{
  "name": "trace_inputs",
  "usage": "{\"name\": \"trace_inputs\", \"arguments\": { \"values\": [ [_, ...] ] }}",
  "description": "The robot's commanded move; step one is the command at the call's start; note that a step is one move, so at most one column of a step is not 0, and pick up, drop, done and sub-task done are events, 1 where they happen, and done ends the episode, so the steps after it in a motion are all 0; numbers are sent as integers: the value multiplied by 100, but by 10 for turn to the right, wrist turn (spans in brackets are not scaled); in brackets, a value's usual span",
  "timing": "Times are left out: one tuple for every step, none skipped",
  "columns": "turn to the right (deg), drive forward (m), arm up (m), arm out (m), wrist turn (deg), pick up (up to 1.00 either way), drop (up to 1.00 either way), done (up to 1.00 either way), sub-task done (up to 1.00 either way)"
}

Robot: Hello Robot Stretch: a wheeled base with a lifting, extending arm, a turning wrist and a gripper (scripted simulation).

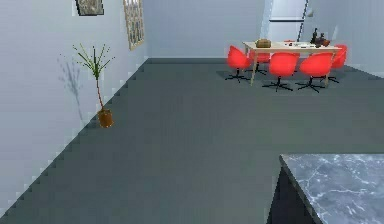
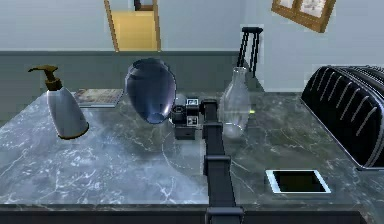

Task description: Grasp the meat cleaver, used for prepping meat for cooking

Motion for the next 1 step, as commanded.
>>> {"name": "trace_inputs", "arguments": {
  "values": [
    [0, 0, 0, 0, 0, 100, 0, 0, 0]
  ]
}}
